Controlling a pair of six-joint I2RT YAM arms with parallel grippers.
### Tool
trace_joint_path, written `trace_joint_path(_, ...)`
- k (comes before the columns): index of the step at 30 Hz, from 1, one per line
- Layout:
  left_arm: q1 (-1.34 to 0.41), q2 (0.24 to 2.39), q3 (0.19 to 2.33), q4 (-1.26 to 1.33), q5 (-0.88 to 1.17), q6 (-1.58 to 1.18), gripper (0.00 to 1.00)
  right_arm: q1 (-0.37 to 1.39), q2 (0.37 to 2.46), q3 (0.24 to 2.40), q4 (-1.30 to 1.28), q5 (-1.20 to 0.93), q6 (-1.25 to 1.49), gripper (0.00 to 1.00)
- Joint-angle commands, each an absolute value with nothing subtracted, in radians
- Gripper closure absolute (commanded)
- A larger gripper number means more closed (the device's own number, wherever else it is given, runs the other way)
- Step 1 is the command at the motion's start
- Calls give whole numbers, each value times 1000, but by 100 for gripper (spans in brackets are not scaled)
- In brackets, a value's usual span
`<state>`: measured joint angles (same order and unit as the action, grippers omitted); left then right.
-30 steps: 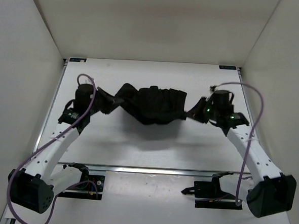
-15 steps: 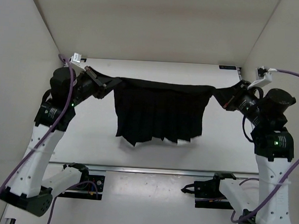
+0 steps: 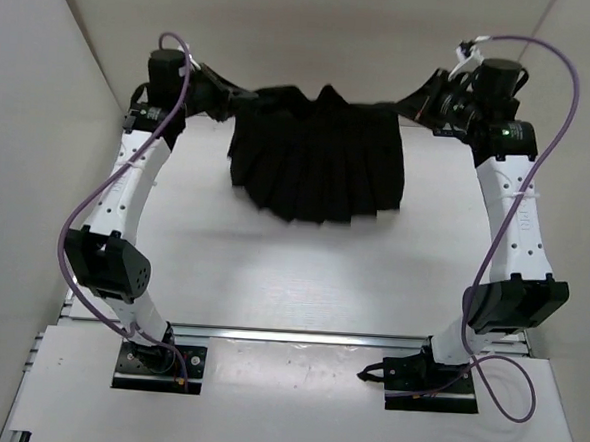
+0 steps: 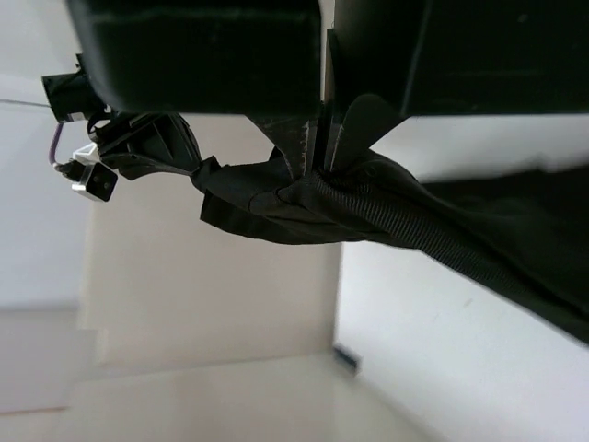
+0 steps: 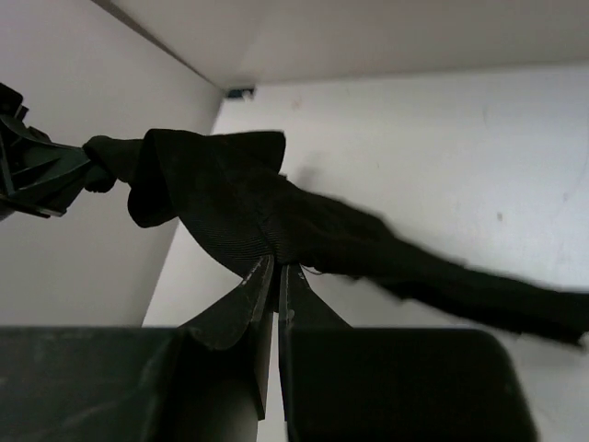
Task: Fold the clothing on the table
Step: Flatten the skirt out
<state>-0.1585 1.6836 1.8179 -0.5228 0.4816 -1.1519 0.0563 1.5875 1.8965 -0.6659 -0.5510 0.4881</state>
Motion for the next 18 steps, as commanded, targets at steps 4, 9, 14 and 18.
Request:
trace_joint_path(4,-132,1594,1797,-359,580,-1190,100,2,1568,1927,-546,-693,564,100)
trace_joint_path(9,-140,1471,1326,-157,626,-1259,100,-55,1496,1533,-396,-807,640,100)
trace_joint_path(14,-150,1393,832,-78,595,-1195,99,-29,1425,1125,-325,-744,603,100)
trace_joint_path(18,-150,1428,669,-153,552,-1089,97,-14,1401,884,-295,-690,603,100)
